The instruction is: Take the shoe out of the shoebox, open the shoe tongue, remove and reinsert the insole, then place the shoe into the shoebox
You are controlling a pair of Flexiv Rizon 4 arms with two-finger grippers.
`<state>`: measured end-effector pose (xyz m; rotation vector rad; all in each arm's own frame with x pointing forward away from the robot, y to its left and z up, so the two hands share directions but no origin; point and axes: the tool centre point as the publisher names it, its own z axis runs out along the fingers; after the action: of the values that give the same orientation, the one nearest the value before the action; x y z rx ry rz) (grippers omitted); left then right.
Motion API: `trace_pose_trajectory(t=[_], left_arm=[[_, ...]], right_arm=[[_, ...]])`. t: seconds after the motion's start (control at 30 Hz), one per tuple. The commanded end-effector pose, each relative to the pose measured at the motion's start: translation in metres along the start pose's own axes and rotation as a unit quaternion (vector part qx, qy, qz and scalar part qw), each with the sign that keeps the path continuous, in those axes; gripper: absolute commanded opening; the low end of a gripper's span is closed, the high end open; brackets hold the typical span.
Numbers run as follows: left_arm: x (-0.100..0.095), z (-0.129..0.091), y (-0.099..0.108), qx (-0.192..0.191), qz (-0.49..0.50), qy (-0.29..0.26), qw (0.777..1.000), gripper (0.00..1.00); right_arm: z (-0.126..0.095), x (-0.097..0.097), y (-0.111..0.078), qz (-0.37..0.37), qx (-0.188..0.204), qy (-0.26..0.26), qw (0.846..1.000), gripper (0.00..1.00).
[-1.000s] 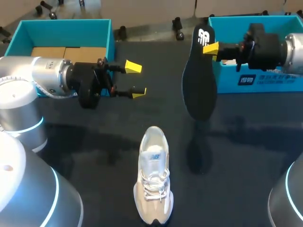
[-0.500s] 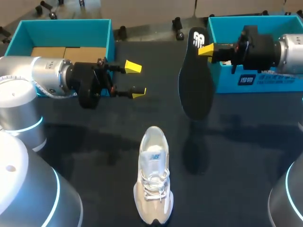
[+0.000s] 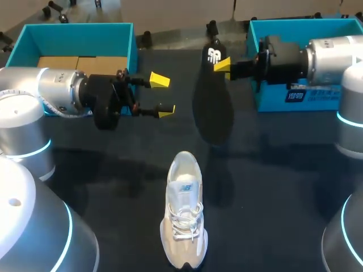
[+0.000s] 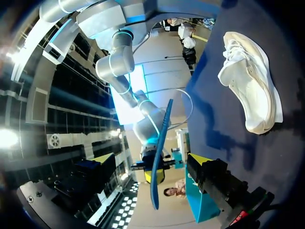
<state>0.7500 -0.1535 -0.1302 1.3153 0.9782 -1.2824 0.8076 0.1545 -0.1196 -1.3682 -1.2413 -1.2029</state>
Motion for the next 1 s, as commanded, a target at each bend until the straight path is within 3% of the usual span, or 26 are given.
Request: trace_pose_trajectory(t=[0.03, 0.23, 0.93, 1.0], left_arm=[[0.001, 0.001, 0.000, -0.001, 0.001, -0.001, 1.000, 1.00], [0.001, 0.001, 0.000, -0.001, 0.001, -0.001, 1.000, 1.00], [0.014, 0.042, 0.025, -0.018, 0.017, 0.005, 1.000, 1.00], [0.014, 0.044, 0.026, -0.017, 0.017, 0.007, 1.000, 0.82]], right_arm=[[0.010, -0.002, 0.004, 0.010, -0.008, -0.003, 1.000, 0.00], [0.010, -0.002, 0.004, 0.010, -0.008, -0.003, 1.000, 0.00], [0.018, -0.009, 0.004, 0.052, -0.012, 0.002, 0.999, 0.00], [0.018, -0.009, 0.004, 0.052, -0.012, 0.002, 0.999, 0.00]])
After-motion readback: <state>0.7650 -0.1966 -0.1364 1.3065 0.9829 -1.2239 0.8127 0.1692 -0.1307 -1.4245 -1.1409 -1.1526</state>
